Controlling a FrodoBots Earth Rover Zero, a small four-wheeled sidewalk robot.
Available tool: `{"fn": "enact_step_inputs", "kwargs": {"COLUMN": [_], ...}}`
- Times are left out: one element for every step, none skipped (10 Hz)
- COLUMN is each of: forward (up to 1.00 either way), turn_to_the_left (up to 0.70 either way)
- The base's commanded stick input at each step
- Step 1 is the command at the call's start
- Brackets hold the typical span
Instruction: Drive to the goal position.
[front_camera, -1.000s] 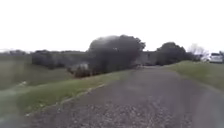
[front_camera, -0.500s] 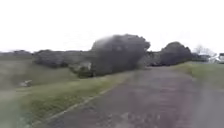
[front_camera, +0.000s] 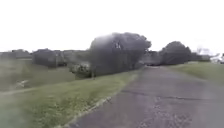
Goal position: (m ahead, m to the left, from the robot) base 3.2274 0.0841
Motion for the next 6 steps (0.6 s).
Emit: {"fn": "enact_step_inputs", "kwargs": {"forward": [1.0,1.0,1.0,1.0,1.0,1.0], "turn_to_the_left": [0.0,0.0,0.0,-0.08,-0.26,-0.27]}}
